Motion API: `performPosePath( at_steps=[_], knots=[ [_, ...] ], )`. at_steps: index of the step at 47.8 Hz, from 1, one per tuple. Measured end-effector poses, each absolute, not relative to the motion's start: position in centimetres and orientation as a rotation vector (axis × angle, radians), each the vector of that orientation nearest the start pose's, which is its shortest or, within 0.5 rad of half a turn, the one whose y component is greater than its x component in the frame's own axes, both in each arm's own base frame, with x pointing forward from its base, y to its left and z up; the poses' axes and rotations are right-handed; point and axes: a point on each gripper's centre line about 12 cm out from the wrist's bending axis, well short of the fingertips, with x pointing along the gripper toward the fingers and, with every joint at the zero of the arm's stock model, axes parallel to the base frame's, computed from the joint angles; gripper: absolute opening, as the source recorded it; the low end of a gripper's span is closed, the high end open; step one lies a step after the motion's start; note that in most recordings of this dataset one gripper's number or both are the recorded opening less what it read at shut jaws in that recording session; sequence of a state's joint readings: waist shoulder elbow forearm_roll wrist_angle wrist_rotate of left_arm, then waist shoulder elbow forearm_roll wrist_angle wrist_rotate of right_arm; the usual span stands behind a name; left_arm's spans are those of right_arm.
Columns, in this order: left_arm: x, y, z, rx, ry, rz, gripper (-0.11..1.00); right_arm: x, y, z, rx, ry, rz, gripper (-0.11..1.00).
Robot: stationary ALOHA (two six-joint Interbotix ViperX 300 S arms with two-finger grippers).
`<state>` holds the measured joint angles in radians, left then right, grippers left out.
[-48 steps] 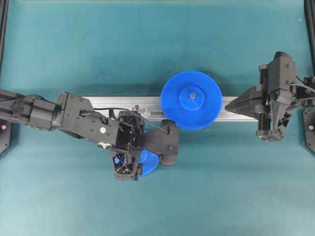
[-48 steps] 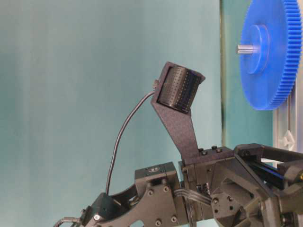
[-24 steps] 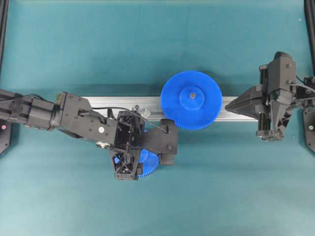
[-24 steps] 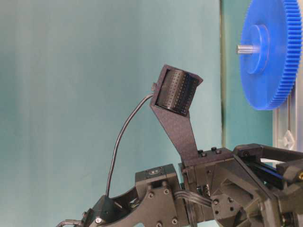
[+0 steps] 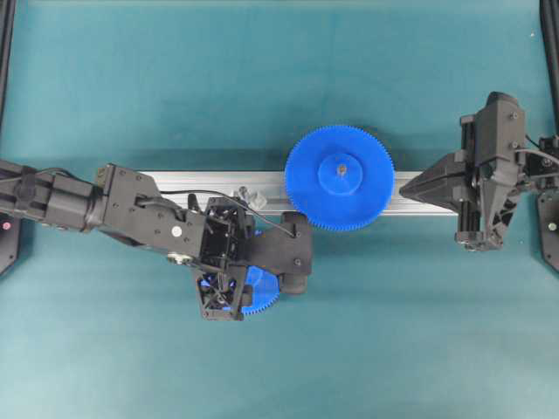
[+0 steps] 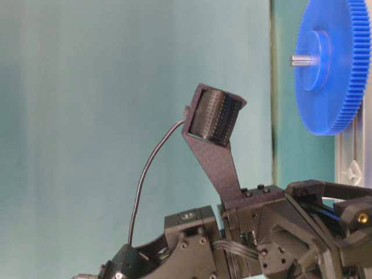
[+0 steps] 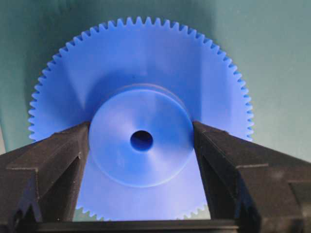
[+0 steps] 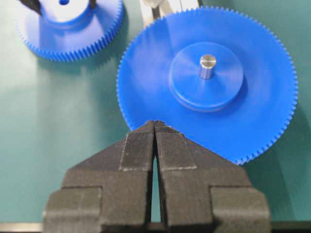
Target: Insert the small gear onto the shaft.
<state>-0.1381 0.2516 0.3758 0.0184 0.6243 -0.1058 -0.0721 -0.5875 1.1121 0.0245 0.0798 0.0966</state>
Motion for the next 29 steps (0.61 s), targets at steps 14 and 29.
performPosePath(
  at_steps=[14, 29],
  knots=[
    [40.42, -5.49, 11.51, 0.023, 1.256, -0.059, 0.7, 23.97, -1.75, 19.24, 0.142, 0.598, -0.106, 0.04],
    [40.31, -5.47, 11.76, 0.032, 1.25, -0.066, 0.7, 24.01, -1.75, 19.29, 0.14, 0.589, -0.106, 0.04]
  ],
)
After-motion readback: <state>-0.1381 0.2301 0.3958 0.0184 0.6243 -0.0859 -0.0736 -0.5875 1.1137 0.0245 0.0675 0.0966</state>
